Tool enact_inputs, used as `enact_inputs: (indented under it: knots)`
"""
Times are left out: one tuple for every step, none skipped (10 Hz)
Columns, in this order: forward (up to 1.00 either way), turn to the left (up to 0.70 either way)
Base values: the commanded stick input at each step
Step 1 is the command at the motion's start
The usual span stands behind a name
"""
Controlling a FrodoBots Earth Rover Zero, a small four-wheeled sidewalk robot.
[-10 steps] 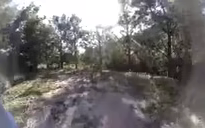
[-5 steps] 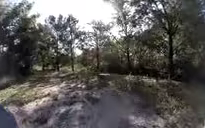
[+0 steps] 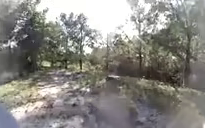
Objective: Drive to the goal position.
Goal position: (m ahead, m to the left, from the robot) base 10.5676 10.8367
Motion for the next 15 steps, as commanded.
enact_inputs:
  knots:
    - [0.70, 0.00]
    - [0.70, 0.00]
    - [0.70, 0.00]
    - [0.70, 0.00]
    - [0.70, 0.00]
    - [0.70, 0.00]
    - [0.70, 0.00]
    - [0.70, 0.17]
    - [0.70, 0.35]
    - [0.70, 0.35]
    - [0.70, 0.27]
    - [0.70, 0.14]
    - [0.70, 0.01]
    - [0.70, 0.00]
    - [0.70, 0.00]
